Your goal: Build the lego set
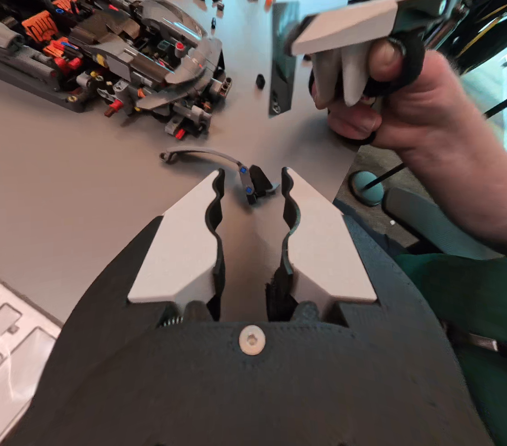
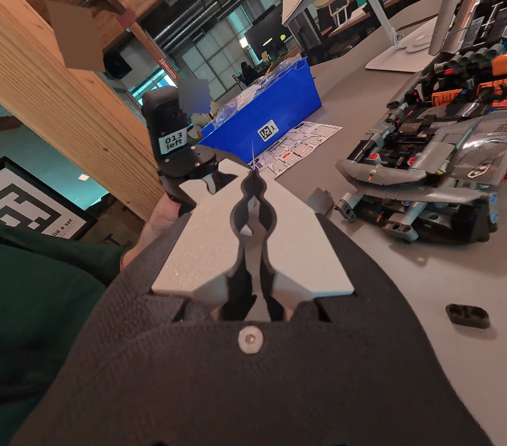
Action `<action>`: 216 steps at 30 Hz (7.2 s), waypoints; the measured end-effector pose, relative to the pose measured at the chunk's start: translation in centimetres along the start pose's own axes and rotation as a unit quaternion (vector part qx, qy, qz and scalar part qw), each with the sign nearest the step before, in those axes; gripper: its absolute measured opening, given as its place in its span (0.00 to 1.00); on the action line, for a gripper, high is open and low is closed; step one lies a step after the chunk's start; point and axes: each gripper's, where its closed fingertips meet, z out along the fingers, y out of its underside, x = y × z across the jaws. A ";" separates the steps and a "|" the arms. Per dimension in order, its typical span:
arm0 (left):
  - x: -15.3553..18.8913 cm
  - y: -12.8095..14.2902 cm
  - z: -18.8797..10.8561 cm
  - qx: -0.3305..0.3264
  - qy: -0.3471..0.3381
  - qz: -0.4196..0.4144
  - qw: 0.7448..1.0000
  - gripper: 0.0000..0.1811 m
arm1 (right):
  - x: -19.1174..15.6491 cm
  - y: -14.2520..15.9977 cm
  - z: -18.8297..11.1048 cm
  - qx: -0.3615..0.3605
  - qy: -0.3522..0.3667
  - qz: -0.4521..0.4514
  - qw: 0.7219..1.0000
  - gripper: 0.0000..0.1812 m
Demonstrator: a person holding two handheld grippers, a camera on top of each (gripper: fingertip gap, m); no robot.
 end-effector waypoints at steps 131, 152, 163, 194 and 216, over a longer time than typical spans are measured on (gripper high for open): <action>4.8 -11.8 -3.1 0.359 0.365 -0.068 0.857 0.00 | -5.3 -2.5 -2.1 0.018 -0.078 -0.258 0.963 0.00; 4.3 -11.8 -2.0 0.352 0.328 -0.073 0.873 0.00 | -5.4 -0.9 -1.8 -0.015 -0.015 -0.343 0.939 0.00; 5.0 -11.5 -0.8 0.324 0.317 -0.073 0.888 0.00 | -5.7 0.0 -2.6 -0.016 -0.002 -0.351 0.936 0.00; 7.1 -4.5 8.1 -0.054 0.299 -0.099 0.948 0.02 | -5.7 -1.0 -11.1 0.085 -0.014 -0.234 0.969 0.00; 7.7 -0.2 6.8 -0.071 0.070 0.311 0.945 0.05 | -3.1 -1.4 -12.5 0.098 0.022 -0.159 0.982 0.00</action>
